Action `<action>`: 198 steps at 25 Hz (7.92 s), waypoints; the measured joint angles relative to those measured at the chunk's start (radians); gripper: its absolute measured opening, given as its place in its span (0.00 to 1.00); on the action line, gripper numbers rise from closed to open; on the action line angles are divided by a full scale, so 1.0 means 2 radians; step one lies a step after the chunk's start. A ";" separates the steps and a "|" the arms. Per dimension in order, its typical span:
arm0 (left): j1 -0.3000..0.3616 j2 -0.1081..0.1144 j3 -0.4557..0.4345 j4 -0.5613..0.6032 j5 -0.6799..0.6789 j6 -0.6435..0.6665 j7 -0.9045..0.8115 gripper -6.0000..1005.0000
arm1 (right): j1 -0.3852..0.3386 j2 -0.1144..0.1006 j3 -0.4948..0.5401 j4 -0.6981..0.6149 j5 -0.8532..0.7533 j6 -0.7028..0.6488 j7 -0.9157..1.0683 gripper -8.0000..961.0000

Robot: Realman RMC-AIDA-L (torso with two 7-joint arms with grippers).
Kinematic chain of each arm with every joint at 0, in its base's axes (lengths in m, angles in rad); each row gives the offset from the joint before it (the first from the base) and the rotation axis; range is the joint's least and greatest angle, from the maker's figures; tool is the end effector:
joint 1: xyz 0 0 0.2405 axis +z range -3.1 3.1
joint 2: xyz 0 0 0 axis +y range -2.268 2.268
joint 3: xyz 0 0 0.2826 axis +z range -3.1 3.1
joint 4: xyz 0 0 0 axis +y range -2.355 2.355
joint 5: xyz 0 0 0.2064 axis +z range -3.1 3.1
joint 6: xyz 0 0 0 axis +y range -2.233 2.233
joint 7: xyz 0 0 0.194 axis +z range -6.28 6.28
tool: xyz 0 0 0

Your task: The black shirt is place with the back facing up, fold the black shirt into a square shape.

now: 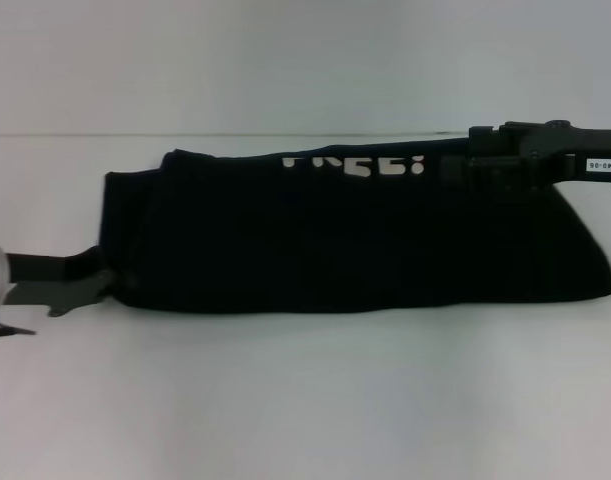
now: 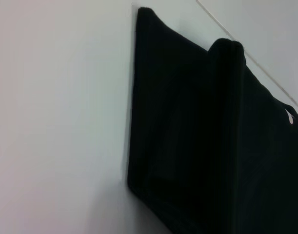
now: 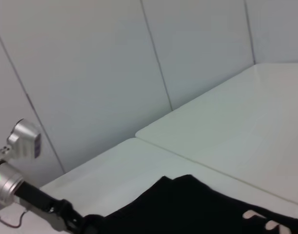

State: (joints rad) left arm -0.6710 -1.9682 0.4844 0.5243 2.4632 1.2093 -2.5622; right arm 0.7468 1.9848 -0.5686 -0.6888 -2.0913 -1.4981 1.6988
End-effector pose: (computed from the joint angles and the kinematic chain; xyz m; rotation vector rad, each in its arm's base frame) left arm -0.3480 0.4141 -0.0247 -1.8070 -2.0357 -0.4170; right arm 0.2149 0.4399 0.0018 -2.6216 0.7643 0.6694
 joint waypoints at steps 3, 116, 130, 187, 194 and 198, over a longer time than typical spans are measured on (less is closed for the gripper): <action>0.012 0.004 -0.003 0.012 0.000 0.012 0.013 0.05 | 0.002 0.005 0.000 0.001 0.009 0.004 0.004 0.94; -0.107 -0.085 0.085 -0.091 -0.170 -0.253 0.256 0.88 | -0.064 -0.041 0.071 0.014 -0.010 0.045 0.074 0.94; -0.109 -0.085 0.100 -0.100 -0.170 -0.258 0.261 0.67 | -0.063 -0.040 0.070 0.014 -0.008 0.048 0.072 0.94; -0.044 -0.076 0.200 0.144 -0.148 0.075 0.377 0.87 | -0.037 -0.026 -0.093 -0.056 -0.023 0.021 -0.001 0.93; -0.058 -0.076 0.229 0.153 -0.112 0.039 0.380 0.95 | -0.006 -0.003 -0.095 -0.058 -0.091 0.046 0.023 0.93; -0.062 -0.073 0.229 0.156 -0.094 0.037 0.383 0.94 | 0.005 0.002 -0.095 -0.058 -0.118 0.051 0.035 0.93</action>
State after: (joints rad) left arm -0.7945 -2.1152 0.9433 0.8354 2.2751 1.2823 -1.7971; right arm 0.7565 1.9895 -0.7593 -0.8055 -2.3270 -1.3965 1.7684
